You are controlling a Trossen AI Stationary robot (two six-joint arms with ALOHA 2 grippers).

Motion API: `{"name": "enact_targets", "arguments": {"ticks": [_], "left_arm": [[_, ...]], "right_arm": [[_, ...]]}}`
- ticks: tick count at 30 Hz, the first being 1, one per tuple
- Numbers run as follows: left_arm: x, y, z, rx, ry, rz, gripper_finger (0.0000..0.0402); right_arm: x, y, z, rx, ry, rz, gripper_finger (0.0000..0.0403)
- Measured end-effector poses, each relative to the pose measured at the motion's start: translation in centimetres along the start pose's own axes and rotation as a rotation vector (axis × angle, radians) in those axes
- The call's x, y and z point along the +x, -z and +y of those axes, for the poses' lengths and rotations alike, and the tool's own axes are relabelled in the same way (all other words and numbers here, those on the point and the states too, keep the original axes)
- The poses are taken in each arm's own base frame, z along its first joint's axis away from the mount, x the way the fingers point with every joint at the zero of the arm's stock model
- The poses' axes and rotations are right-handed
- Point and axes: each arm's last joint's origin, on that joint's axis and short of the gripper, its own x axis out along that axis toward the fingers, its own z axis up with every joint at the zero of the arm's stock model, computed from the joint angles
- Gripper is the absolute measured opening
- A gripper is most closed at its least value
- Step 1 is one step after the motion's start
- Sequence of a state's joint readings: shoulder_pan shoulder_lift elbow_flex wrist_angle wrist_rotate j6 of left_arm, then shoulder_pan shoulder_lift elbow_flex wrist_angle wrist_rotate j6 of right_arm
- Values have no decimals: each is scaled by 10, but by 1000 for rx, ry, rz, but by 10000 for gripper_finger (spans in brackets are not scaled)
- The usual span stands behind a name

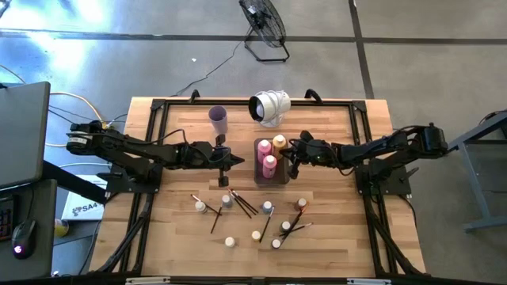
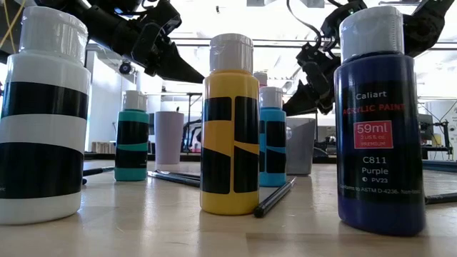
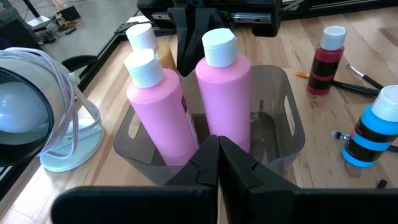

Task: Pick & Place Paint Supplies
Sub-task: Adjust the paint bottles

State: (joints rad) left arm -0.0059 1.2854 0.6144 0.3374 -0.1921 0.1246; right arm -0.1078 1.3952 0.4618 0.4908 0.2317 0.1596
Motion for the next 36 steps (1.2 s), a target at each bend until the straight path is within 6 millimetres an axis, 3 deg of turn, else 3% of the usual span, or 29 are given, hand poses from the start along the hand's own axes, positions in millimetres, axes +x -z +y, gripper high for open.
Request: {"name": "enact_targets", "arguments": {"ticks": [12,19,27,36], "left_arm": [[0,-1,-2,-21,70,-15,0],[2,1,7,-59,92,-11,0],[25,19,33,-144,120,6,0],[59,33,34,-205,208,-14,0]], "right_arm": [[-4,-1,8,-7,-145,16,2],[-26,-13,8,-17,-158,3,2],[-55,-26,14,-53,-144,-65,2],[-67,-30,21,-83,-167,-100,2]]}}
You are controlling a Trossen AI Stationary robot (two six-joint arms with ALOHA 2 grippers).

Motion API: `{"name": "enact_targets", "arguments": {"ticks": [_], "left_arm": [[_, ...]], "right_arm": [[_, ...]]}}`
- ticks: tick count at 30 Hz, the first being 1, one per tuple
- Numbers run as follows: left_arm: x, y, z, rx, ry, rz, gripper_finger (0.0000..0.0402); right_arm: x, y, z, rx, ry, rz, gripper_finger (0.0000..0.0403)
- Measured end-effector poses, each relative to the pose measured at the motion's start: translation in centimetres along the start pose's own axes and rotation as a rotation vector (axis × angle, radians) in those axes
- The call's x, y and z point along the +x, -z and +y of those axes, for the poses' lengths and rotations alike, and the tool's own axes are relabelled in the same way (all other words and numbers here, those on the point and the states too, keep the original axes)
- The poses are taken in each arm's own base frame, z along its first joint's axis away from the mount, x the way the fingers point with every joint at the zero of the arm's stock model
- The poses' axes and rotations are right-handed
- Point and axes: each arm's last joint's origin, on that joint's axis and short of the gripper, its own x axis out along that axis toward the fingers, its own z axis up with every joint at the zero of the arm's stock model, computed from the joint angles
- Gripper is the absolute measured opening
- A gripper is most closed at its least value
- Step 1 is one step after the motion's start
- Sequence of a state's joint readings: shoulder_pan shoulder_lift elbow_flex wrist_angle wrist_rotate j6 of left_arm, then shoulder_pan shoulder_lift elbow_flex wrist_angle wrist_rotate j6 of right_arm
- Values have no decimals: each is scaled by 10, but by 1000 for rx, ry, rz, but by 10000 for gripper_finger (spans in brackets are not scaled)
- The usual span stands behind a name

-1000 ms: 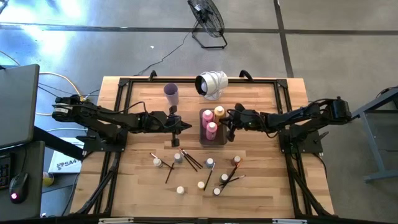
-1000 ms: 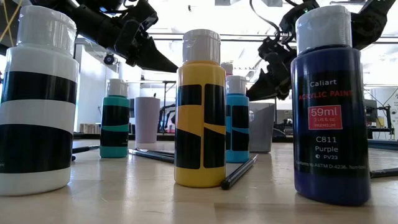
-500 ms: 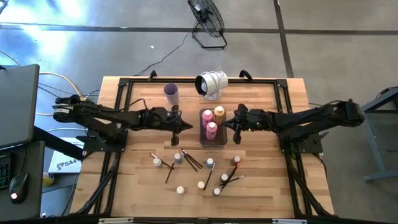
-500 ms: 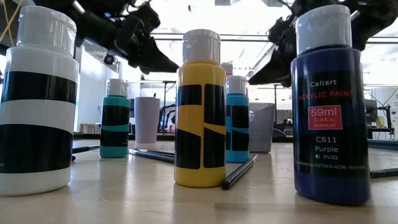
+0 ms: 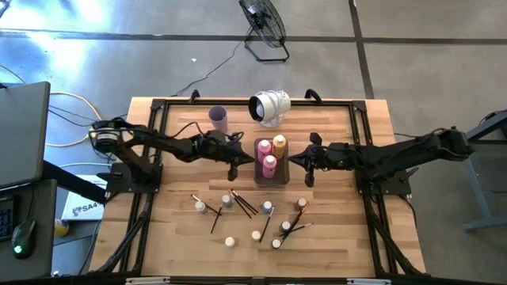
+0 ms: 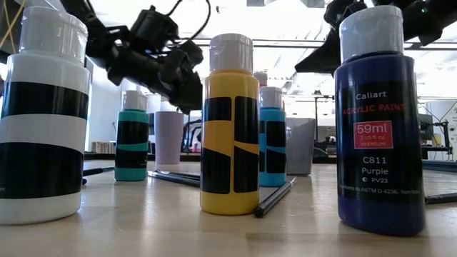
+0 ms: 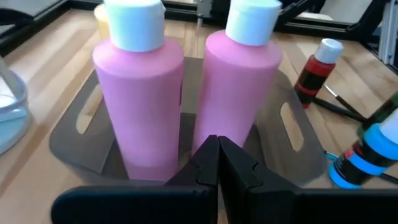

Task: Pick & Place Paint Supplies
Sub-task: Adjust the paint bottles

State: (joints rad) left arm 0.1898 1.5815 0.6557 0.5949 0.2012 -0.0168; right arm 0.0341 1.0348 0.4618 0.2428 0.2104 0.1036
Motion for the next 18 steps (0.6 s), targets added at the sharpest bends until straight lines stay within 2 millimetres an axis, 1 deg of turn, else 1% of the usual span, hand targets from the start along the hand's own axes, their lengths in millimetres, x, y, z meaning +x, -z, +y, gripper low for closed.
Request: {"name": "enact_targets", "arguments": {"ticks": [4,13,18], "left_arm": [[12,-1,2,-18,20,10,0],[32,7,7,-88,1,62,0],[39,10,9,-114,-33,82,0]], "right_arm": [[0,0,0,0,8,-1,2],[0,-1,-1,-1,27,-11,2],[0,-1,-1,-2,27,-10,2]]}}
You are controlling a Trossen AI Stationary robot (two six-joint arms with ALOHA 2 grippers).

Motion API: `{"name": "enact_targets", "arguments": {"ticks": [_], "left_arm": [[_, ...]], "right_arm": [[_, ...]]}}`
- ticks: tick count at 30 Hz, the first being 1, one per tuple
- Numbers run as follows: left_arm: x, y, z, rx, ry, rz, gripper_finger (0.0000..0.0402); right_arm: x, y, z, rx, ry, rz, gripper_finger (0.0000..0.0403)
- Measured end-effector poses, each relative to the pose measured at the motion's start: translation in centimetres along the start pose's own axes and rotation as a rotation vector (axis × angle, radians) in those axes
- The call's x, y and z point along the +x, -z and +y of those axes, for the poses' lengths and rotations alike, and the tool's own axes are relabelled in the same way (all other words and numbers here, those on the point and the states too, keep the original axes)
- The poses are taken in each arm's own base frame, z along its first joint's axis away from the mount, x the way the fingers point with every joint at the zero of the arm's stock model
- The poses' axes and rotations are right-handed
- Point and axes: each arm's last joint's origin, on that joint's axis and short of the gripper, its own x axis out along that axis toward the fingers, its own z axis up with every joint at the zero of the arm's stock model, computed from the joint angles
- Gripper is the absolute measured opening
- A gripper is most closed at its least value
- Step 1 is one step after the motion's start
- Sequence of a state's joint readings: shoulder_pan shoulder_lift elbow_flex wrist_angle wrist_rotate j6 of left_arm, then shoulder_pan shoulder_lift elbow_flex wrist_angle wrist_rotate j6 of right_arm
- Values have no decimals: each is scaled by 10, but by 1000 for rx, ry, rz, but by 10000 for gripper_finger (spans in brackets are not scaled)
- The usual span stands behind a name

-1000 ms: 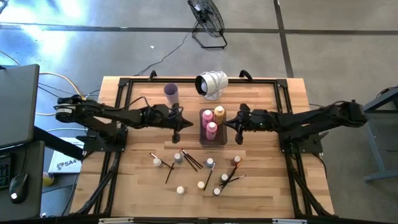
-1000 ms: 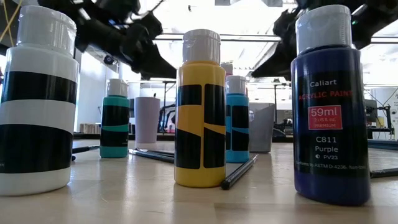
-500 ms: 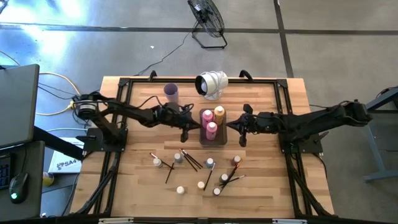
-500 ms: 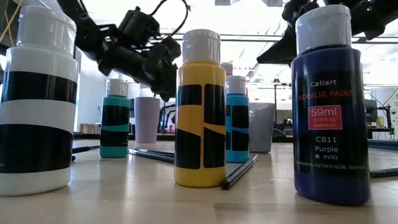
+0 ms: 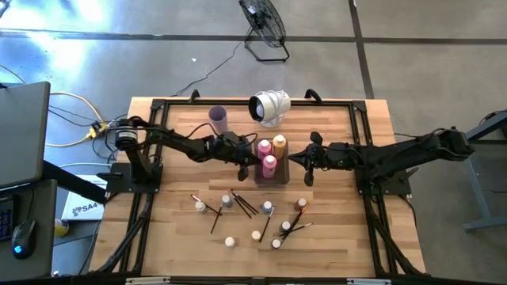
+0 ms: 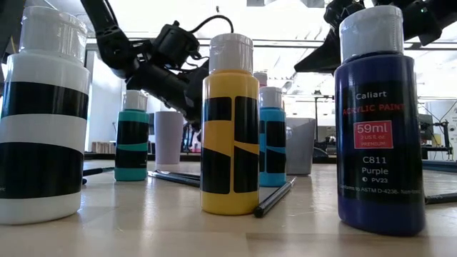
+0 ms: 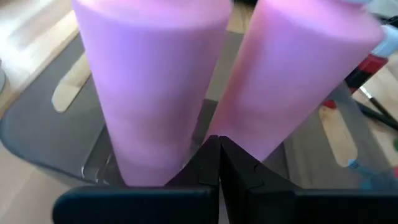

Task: Pick & Place Paint Supplies
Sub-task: Adjust the paint bottles

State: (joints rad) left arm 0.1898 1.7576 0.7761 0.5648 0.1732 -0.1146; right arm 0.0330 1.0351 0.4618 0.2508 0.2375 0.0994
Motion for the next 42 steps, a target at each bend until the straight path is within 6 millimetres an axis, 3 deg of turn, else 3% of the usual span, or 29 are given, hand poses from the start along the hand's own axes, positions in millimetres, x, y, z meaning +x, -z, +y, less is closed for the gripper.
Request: {"name": "enact_targets", "arguments": {"ticks": [42], "left_arm": [[-1,-2,9,-14,-290,-39,0]], "right_arm": [[0,0,-1,-18,33,-3,2]]}}
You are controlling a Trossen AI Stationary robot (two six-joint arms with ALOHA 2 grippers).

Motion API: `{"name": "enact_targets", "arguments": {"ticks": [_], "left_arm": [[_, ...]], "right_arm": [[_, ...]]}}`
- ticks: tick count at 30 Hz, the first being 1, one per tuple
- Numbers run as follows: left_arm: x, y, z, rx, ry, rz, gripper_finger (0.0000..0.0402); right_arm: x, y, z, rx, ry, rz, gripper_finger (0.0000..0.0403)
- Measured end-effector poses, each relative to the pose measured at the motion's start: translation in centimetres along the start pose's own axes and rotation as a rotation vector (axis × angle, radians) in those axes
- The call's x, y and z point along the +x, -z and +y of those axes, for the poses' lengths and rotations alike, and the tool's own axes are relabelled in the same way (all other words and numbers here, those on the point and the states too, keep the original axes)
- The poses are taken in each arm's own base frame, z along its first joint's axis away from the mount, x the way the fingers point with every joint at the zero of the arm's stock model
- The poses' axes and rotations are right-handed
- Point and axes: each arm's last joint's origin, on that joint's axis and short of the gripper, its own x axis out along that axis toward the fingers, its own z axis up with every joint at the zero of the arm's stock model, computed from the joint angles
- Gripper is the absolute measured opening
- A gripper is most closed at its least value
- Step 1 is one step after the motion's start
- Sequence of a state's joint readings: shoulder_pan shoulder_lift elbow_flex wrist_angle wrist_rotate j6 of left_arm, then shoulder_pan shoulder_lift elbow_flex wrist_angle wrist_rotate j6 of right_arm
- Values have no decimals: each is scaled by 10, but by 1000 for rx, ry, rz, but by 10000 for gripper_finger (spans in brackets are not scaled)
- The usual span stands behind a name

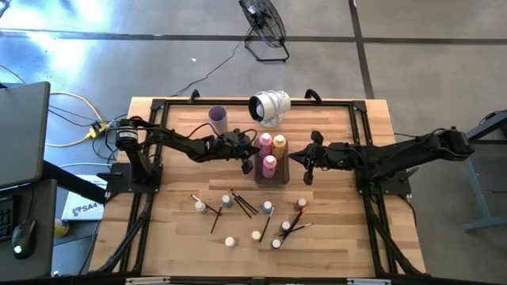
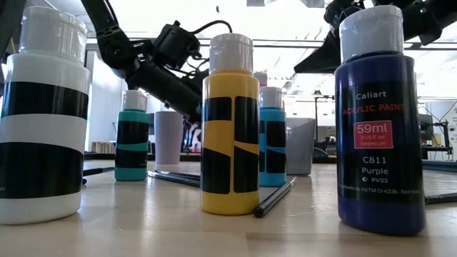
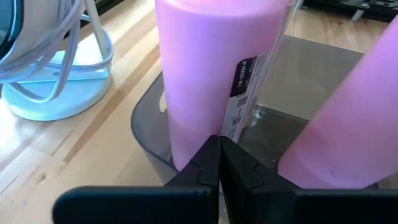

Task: Pick & Place Paint Supplies
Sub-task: Adjust the paint bottles

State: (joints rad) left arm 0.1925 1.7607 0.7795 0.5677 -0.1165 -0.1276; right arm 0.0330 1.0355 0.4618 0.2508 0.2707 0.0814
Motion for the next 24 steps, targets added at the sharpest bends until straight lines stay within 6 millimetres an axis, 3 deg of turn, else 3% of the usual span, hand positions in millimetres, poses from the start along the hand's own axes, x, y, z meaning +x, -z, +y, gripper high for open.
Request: {"name": "enact_targets", "arguments": {"ticks": [8,24], "left_arm": [[1,-3,13,-21,-37,-14,0],[1,-2,12,-50,-18,-8,0]], "right_arm": [[0,0,0,0,0,0,2],[0,1,0,2,0,10,2]]}}
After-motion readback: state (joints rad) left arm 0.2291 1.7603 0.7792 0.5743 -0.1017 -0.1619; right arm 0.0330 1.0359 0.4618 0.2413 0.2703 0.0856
